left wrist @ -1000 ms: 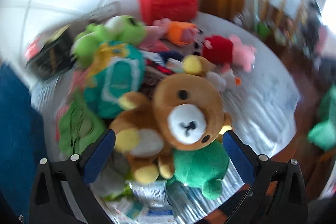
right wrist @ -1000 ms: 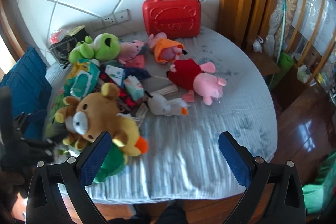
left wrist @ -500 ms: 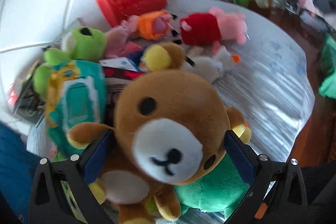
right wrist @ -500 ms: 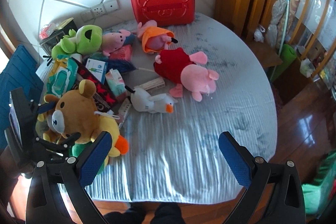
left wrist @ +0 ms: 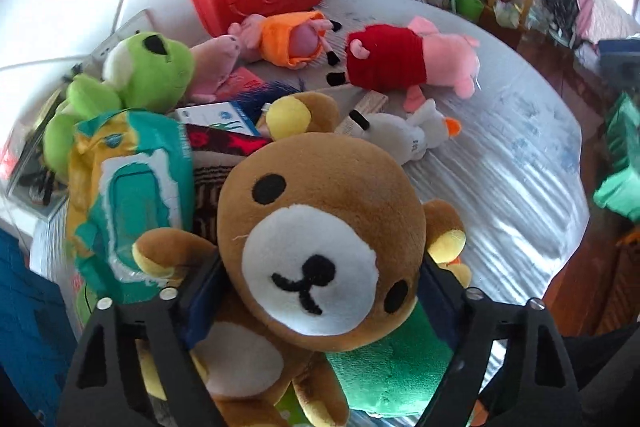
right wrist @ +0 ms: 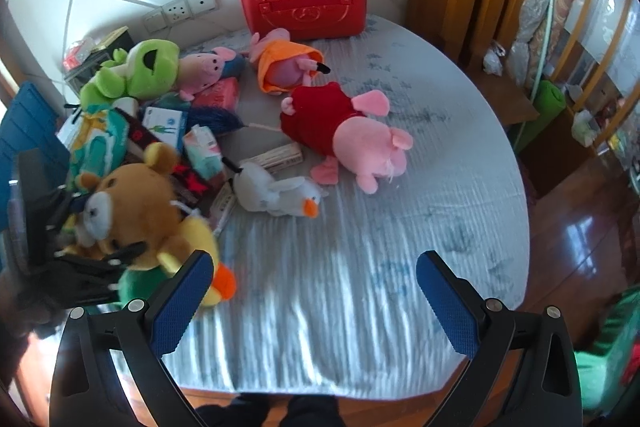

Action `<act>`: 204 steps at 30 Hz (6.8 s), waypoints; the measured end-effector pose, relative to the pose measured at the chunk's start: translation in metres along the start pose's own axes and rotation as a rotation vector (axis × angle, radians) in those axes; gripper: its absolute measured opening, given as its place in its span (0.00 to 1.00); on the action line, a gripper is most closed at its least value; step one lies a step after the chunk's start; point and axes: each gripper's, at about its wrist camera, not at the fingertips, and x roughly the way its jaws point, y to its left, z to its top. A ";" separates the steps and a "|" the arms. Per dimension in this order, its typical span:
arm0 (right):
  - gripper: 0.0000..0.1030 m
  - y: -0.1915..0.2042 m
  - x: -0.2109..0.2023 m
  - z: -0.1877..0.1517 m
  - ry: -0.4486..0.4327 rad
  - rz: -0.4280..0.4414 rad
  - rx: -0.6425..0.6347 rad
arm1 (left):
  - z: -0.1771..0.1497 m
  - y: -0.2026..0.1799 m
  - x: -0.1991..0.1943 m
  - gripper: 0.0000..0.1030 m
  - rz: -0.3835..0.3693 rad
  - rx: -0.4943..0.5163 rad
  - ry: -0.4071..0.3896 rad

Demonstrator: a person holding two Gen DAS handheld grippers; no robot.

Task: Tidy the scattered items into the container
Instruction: 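Grasp the brown teddy bear with the left gripper while the right gripper grasps the red-and-pink pig, then lift the teddy bear and pig and carry both toward the blue crate, then open the left gripper over the crate while the right gripper releases the pig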

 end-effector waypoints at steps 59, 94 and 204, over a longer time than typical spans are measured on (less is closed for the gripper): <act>0.69 -0.037 0.120 0.126 0.058 0.066 -0.210 | 0.030 0.022 -0.094 0.78 0.180 -0.306 -0.123; 0.71 -0.009 -0.071 0.103 -0.159 0.160 -0.101 | 0.016 0.047 -0.112 0.78 0.267 -0.425 -0.242; 0.73 0.729 -0.137 0.037 -0.144 0.425 -0.364 | -0.328 0.521 -0.408 0.82 0.418 -0.696 -0.244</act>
